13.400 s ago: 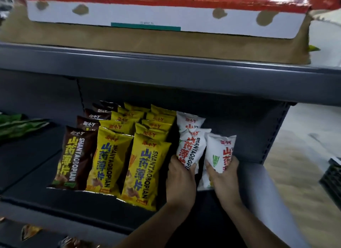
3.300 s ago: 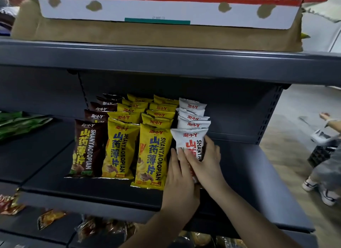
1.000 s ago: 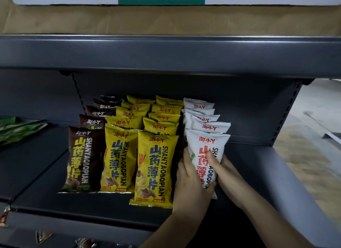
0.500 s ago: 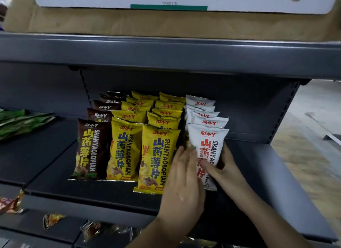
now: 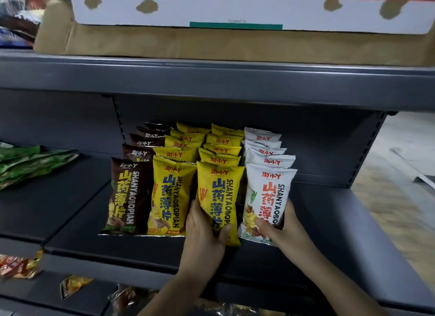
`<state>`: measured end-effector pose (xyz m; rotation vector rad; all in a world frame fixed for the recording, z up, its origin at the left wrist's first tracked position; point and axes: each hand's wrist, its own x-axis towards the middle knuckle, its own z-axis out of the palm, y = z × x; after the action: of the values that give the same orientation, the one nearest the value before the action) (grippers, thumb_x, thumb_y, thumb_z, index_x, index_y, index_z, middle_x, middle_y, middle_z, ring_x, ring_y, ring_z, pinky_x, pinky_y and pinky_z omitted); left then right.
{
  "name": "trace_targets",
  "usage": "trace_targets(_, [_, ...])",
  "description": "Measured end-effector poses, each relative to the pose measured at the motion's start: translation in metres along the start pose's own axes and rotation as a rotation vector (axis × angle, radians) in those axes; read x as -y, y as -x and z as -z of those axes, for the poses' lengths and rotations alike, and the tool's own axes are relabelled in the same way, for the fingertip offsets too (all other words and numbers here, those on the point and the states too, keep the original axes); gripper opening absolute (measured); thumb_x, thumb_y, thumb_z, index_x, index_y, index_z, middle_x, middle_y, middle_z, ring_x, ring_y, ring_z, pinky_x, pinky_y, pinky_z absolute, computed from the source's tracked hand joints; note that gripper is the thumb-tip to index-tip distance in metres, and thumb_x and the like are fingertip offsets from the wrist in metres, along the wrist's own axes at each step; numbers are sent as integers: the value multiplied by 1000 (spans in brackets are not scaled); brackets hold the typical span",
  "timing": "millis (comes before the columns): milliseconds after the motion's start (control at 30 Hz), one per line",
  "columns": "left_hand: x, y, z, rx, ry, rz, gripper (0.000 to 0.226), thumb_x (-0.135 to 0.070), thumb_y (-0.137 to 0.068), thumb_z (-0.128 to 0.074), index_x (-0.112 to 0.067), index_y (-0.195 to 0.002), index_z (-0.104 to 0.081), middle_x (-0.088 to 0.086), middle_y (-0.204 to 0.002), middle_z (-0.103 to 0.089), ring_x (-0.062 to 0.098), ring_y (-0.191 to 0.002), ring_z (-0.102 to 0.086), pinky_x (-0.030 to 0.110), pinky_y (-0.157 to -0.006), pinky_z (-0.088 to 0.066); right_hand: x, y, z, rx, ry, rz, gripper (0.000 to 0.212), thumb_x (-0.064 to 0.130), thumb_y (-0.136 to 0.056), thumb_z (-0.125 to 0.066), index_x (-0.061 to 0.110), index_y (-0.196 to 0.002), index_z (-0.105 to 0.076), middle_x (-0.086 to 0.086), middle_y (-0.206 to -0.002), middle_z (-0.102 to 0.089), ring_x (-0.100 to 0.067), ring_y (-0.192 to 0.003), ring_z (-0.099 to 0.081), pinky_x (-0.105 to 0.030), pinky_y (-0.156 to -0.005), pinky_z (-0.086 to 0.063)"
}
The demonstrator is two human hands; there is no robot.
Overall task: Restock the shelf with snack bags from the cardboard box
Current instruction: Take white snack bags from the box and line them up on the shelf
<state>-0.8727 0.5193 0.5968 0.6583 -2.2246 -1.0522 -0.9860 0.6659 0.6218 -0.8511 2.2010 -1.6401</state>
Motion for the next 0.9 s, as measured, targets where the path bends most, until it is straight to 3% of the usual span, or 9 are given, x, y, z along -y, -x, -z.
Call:
trace_targets(167, [-4,-9,-3,-44,-12,-4,86,-36,-80,-70,-8,-143,-19,6,-138,-42,23,-132,-36,38,-105,-37,1,0,-1,-3,11,0,50,14,-85,-67,47,-109,-39,19,-115,-57,18,-94,-56,-5,-66,-47])
trace_targets(333, [-3,-12,-4,-17,6,-45,88,-49,-79,-63,-8,-143,-20,6,-137,-43,22,-130,-39,36,-104,-38,1,-1,-4,-29,25,-5,45,13,-86,-67,43,-106,-40,15,-115,-57,7,-99,-56,-7,-69,-47])
trace_targets(433, [-10,-19,-2,-43,106,-29,89,-62,-72,-51,-16,-143,-23,-2,-135,-45,16,-127,-43,35,-102,-40,2,-4,-7,-57,28,7,47,18,-85,-68,47,-108,-39,16,-116,-56,7,-104,-56,-7,-75,-46])
trace_targets(600, [-28,-51,5,-18,402,-38,69,-50,-81,-52,-32,-141,-25,-18,-128,-45,3,-123,-44,27,-103,-37,8,-13,-11,-108,-95,-22,52,23,-85,-68,36,-122,-35,15,-115,-57,2,-104,-57,-14,-73,-46])
trace_targets(767, [-28,-77,1,14,492,99,81,-69,-74,-44,-34,-144,-22,-8,-144,-38,17,-134,-37,45,-111,-33,8,-17,-15,-110,-123,-50,55,23,-84,-69,32,-125,-34,13,-114,-59,6,-98,-57,-8,-67,-47])
trace_targets(900, [-29,-85,-1,-24,459,107,60,-54,-90,-42,-27,-143,-30,-6,-140,-44,14,-131,-40,36,-109,-33,5,-20,-23,-92,-126,-48,65,23,-79,-75,33,-127,-31,12,-118,-56,3,-106,-55,-10,-73,-46])
